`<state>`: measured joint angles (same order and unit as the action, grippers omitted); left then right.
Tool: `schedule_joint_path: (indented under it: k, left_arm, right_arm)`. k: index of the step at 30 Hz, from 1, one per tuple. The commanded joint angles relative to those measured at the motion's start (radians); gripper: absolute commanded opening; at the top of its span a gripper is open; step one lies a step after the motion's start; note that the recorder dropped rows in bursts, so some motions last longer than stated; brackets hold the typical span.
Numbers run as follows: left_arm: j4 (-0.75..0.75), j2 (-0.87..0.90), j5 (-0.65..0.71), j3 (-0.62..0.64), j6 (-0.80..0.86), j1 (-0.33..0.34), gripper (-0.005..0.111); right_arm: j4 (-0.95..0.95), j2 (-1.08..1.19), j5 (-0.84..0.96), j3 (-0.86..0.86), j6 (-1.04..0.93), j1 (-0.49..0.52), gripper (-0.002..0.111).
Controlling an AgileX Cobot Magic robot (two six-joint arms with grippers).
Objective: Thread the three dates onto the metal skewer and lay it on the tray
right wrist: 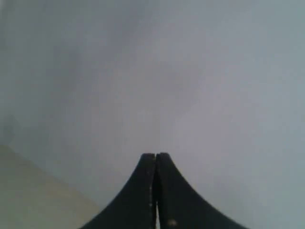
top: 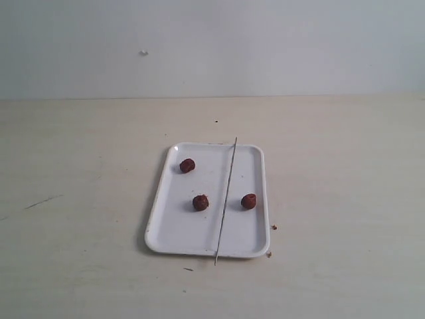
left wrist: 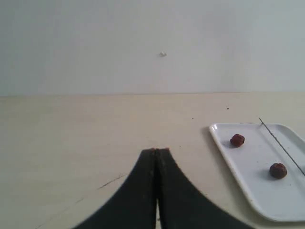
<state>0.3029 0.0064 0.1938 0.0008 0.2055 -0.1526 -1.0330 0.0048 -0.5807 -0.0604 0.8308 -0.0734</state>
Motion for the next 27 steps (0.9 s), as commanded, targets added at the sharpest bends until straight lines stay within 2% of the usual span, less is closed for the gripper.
schedule_joint_path:
  k: [1, 4, 5, 8, 12, 14, 17, 20, 27]
  left_arm:
    - [-0.002, -0.006, 0.003, -0.001, 0.0, 0.003, 0.0]
    - [-0.002, -0.006, 0.003, -0.001, 0.0, 0.003, 0.0]
    - [-0.002, -0.006, 0.003, -0.001, 0.0, 0.003, 0.0]
    - [-0.002, -0.006, 0.003, -0.001, 0.0, 0.003, 0.0]
    - [-0.002, -0.006, 0.003, -0.001, 0.0, 0.003, 0.0]
    - [-0.002, -0.006, 0.003, -0.001, 0.0, 0.003, 0.0]
    - [-0.002, -0.006, 0.003, -0.001, 0.0, 0.003, 0.0]
    - [-0.002, -0.006, 0.003, -0.001, 0.0, 0.003, 0.0]
    - [-0.002, -0.006, 0.003, -0.001, 0.0, 0.003, 0.0]
  right_arm:
    - [0.207, -0.005, 0.031, 0.003, 0.85, 0.004, 0.0]
    - [0.254, -0.005, 0.104, 0.003, 1.11, 0.004, 0.0]
    - [0.303, -0.005, 0.111, 0.003, 1.139, 0.004, 0.0]
    - [0.436, -0.005, 0.131, 0.003, 1.113, 0.004, 0.0]
    - [0.618, -0.005, 0.383, 0.003, 1.002, 0.004, 0.0]
    - [0.603, -0.005, 0.43, 0.003, 0.941, 0.004, 0.0]
    - [0.586, 0.031, 0.445, -0.01, 0.748, 0.004, 0.0]
    - [0.583, 0.162, 0.531, -0.111, 0.508, 0.004, 0.0]
    - [0.601, 0.773, 0.933, -0.682, -0.219, 0.004, 0.0]
